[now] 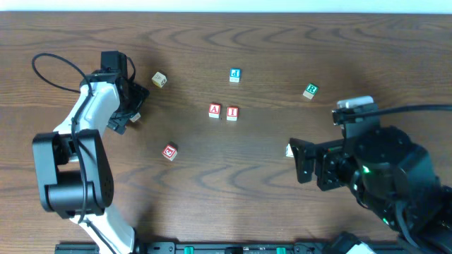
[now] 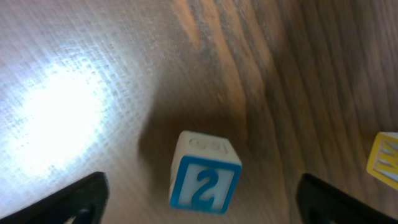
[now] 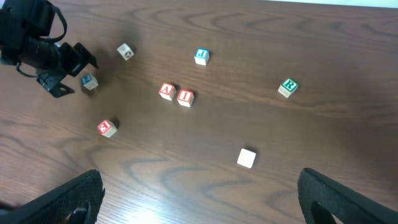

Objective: Spell out Ai2
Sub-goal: 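Reach the left gripper to the blue '2' block and grasp it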

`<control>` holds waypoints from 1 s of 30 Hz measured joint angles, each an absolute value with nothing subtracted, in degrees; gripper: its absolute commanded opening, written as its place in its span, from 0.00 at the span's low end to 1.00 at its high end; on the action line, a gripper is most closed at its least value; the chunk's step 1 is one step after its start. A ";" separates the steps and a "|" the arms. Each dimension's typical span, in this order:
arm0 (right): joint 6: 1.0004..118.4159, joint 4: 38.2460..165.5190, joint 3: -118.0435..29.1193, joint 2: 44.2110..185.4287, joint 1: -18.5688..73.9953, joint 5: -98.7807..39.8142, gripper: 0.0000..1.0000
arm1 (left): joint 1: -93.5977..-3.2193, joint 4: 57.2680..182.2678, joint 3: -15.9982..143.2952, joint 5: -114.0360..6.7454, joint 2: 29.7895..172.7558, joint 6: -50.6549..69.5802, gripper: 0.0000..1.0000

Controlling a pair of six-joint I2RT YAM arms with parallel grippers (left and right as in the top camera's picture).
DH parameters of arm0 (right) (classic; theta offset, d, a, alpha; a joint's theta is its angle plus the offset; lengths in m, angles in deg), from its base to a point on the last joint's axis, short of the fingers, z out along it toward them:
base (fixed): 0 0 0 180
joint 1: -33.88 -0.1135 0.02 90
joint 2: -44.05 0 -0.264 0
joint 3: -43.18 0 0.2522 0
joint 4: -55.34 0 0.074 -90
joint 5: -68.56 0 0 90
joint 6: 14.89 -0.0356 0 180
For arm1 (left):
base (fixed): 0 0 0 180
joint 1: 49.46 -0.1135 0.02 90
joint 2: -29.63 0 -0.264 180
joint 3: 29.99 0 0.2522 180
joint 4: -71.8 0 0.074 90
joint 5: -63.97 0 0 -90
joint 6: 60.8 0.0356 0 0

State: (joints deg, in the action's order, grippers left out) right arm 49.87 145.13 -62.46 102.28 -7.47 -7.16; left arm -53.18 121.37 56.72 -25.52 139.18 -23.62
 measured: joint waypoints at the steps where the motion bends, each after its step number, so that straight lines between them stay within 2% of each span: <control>1: 49.89 144.97 -62.44 102.63 -7.47 -7.03 0.99 | -53.18 120.98 56.72 -25.84 139.75 -23.73 0.94; 7: 49.89 143.71 -62.46 103.33 -7.47 -6.72 0.99 | -53.18 119.45 56.72 -28.29 142.35 -24.89 0.85; 15: 49.92 142.98 -62.46 103.29 -7.47 -6.54 0.99 | -53.18 118.45 56.76 -29.12 142.83 -25.30 0.61; 30: 49.89 143.05 -62.46 103.29 -7.47 -6.44 0.99 | -53.18 118.69 56.76 -29.06 142.86 -25.19 0.53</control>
State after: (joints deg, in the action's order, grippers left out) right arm 49.89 143.05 -62.46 103.29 -7.47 -6.44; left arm -53.18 118.69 56.76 -29.06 142.86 -25.19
